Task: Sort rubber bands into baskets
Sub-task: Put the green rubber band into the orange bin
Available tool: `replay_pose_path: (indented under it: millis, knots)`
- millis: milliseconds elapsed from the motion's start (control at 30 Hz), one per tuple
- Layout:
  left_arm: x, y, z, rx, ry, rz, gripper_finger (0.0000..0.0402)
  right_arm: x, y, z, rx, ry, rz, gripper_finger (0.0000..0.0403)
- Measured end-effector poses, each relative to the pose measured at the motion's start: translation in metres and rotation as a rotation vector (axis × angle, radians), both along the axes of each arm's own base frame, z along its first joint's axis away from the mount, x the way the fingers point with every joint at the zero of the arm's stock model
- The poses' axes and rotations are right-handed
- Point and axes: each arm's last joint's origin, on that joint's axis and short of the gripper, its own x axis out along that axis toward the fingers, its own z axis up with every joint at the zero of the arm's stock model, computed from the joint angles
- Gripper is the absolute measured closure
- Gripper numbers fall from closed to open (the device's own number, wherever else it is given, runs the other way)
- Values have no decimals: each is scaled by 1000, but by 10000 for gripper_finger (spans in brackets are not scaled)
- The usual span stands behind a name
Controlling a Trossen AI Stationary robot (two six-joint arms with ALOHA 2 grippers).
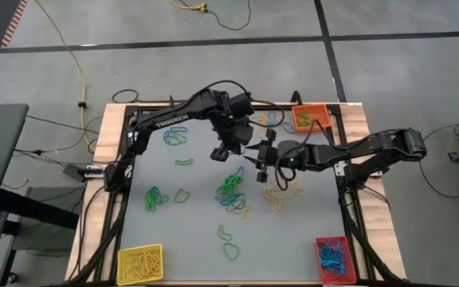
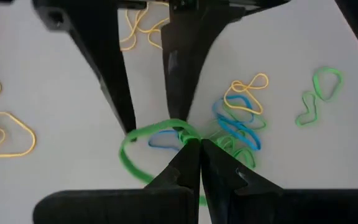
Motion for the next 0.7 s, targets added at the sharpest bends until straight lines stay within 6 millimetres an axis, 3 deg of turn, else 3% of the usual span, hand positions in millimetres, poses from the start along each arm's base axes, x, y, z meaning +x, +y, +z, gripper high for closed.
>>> replay_pose_path:
  millis: [333,700]
  knots:
    - [-1,3,0,-13,14,29,401,-2,2,-6,-7,67,-14,244]
    - [-1,2,0,-44,6,20,401,0,1,1,-36,1,-9,243]
